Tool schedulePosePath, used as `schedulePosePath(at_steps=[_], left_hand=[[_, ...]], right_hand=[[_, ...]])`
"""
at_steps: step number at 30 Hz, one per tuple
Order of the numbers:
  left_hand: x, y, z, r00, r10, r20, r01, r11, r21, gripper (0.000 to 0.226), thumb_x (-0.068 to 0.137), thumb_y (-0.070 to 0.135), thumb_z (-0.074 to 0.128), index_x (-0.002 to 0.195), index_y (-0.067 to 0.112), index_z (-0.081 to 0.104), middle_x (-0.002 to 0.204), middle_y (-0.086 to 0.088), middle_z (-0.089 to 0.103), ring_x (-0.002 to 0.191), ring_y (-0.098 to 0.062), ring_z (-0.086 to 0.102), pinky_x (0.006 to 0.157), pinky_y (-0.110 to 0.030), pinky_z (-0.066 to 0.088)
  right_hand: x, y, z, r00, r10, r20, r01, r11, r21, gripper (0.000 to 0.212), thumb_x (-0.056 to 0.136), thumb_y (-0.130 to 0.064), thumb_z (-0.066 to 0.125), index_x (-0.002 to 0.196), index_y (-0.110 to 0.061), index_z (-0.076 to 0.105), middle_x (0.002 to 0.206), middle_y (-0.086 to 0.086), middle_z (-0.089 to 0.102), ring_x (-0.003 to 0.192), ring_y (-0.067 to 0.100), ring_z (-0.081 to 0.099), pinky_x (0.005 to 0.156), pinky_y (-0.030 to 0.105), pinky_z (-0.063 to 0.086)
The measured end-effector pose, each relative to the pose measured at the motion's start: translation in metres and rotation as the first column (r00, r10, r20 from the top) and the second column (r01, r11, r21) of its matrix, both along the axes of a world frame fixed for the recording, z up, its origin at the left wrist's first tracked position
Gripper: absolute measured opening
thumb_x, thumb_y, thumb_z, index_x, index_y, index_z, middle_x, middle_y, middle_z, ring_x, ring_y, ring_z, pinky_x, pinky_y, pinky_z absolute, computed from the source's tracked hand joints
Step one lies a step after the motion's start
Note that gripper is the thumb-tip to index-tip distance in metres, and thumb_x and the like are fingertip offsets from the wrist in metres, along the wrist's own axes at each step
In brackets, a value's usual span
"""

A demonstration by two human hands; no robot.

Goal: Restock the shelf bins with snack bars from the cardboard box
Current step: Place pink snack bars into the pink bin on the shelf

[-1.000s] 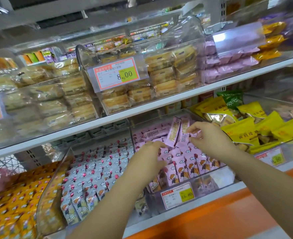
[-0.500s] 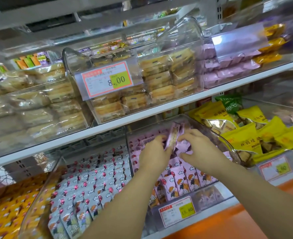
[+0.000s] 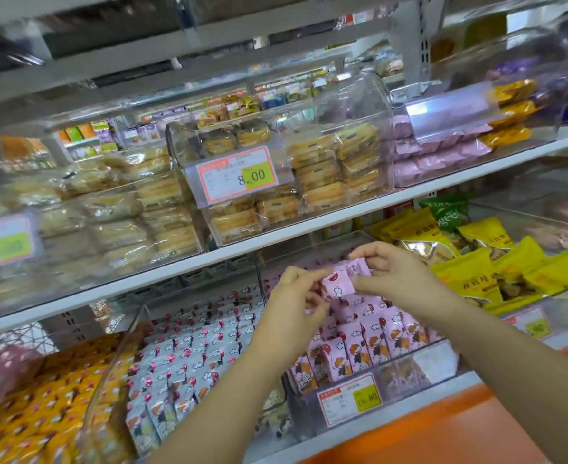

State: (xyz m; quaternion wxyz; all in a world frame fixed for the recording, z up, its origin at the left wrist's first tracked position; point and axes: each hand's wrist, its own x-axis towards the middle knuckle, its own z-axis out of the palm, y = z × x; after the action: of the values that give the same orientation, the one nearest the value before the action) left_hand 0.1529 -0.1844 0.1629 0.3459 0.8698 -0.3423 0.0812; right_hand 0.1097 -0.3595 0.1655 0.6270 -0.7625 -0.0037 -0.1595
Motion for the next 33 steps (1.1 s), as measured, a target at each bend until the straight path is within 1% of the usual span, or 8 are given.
schedulePosePath(at_steps=[6, 11, 14, 17, 23, 26, 29, 33], left_hand=[[-0.017, 0.021, 0.017, 0.996, 0.022, 0.084, -0.019, 0.999, -0.039, 0.031, 0.085, 0.025, 0.071, 0.111, 0.034, 0.057, 0.100, 0.019, 0.045, 0.077, 0.003, 0.051, 0.073, -0.005, 0.040], [-0.029, 0.030, 0.015, 0.994, 0.092, -0.052, -0.096, 0.991, -0.094, 0.032, 0.085, 0.039, 0.066, 0.108, 0.044, 0.044, 0.077, 0.005, 0.056, 0.074, -0.002, 0.058, 0.063, -0.005, 0.041], [-0.034, 0.036, 0.011, 0.985, 0.131, -0.115, -0.149, 0.975, -0.164, 0.035, 0.086, 0.033, 0.066, 0.111, 0.039, 0.043, 0.089, 0.010, 0.057, 0.075, -0.005, 0.056, 0.063, -0.004, 0.041], [-0.032, 0.049, 0.009, 0.969, 0.168, -0.179, -0.214, 0.934, -0.284, 0.045, 0.087, 0.033, 0.066, 0.122, 0.038, 0.039, 0.113, 0.016, 0.052, 0.081, -0.010, 0.058, 0.064, -0.014, 0.048], [-0.026, 0.067, 0.005, 0.948, 0.196, -0.251, -0.273, 0.904, -0.328, 0.026, 0.084, 0.037, 0.068, 0.105, 0.036, 0.054, 0.102, 0.006, 0.064, 0.077, -0.020, 0.065, 0.067, -0.030, 0.052], [-0.027, 0.064, 0.002, 0.945, 0.226, -0.237, -0.288, 0.918, -0.274, 0.019, 0.087, 0.036, 0.066, 0.099, 0.039, 0.053, 0.095, 0.016, 0.065, 0.073, -0.011, 0.065, 0.062, -0.021, 0.049], [-0.027, 0.064, 0.000, 0.946, 0.246, -0.210, -0.301, 0.909, -0.288, 0.019, 0.086, 0.031, 0.068, 0.098, 0.037, 0.054, 0.089, 0.016, 0.066, 0.070, -0.018, 0.063, 0.060, -0.024, 0.048], [-0.025, 0.063, 0.002, 0.959, 0.240, -0.151, -0.267, 0.943, -0.199, 0.026, 0.082, 0.036, 0.071, 0.100, 0.042, 0.052, 0.089, 0.021, 0.064, 0.064, -0.017, 0.055, 0.061, -0.026, 0.046]], right_hand=[[-0.011, 0.013, 0.024, 0.998, 0.055, -0.013, -0.055, 0.998, 0.017, 0.026, 0.083, 0.004, 0.063, 0.102, -0.013, 0.062, 0.088, 0.007, 0.073, 0.075, 0.021, 0.070, 0.071, 0.028, 0.059], [-0.015, 0.017, 0.028, 0.979, 0.170, -0.109, -0.167, 0.985, 0.031, 0.033, 0.086, 0.003, 0.062, 0.116, -0.010, 0.055, 0.084, 0.013, 0.069, 0.071, 0.020, 0.066, 0.070, 0.027, 0.059], [-0.017, 0.020, 0.026, 0.968, 0.194, -0.161, -0.196, 0.981, -0.002, 0.034, 0.090, -0.001, 0.059, 0.122, -0.011, 0.053, 0.097, 0.014, 0.066, 0.079, 0.021, 0.066, 0.070, 0.025, 0.058], [-0.019, 0.022, 0.028, 0.980, 0.125, -0.153, -0.143, 0.983, -0.114, 0.021, 0.091, -0.006, 0.057, 0.109, -0.016, 0.059, 0.096, 0.002, 0.065, 0.082, 0.012, 0.063, 0.070, 0.021, 0.056], [-0.013, 0.022, 0.019, 0.985, 0.073, -0.155, -0.072, 0.997, 0.011, 0.017, 0.082, 0.001, 0.064, 0.077, -0.008, 0.052, 0.079, 0.011, 0.059, 0.070, 0.020, 0.061, 0.080, 0.037, 0.057], [-0.012, 0.034, 0.006, 0.944, 0.233, -0.234, -0.259, 0.962, -0.085, 0.017, 0.084, -0.007, 0.068, 0.093, -0.014, 0.055, 0.098, 0.008, 0.065, 0.083, 0.020, 0.065, 0.085, 0.038, 0.052], [-0.008, 0.044, -0.008, 0.908, 0.281, -0.311, -0.361, 0.901, -0.240, 0.051, 0.085, -0.011, 0.068, 0.128, -0.025, 0.044, 0.117, 0.001, 0.059, 0.086, 0.009, 0.061, 0.077, 0.025, 0.051], [0.000, 0.051, -0.020, 0.941, 0.242, -0.235, -0.325, 0.837, -0.441, 0.054, 0.084, -0.008, 0.068, 0.130, -0.022, 0.044, 0.082, -0.013, 0.056, 0.057, -0.002, 0.048, 0.054, 0.012, 0.038]])
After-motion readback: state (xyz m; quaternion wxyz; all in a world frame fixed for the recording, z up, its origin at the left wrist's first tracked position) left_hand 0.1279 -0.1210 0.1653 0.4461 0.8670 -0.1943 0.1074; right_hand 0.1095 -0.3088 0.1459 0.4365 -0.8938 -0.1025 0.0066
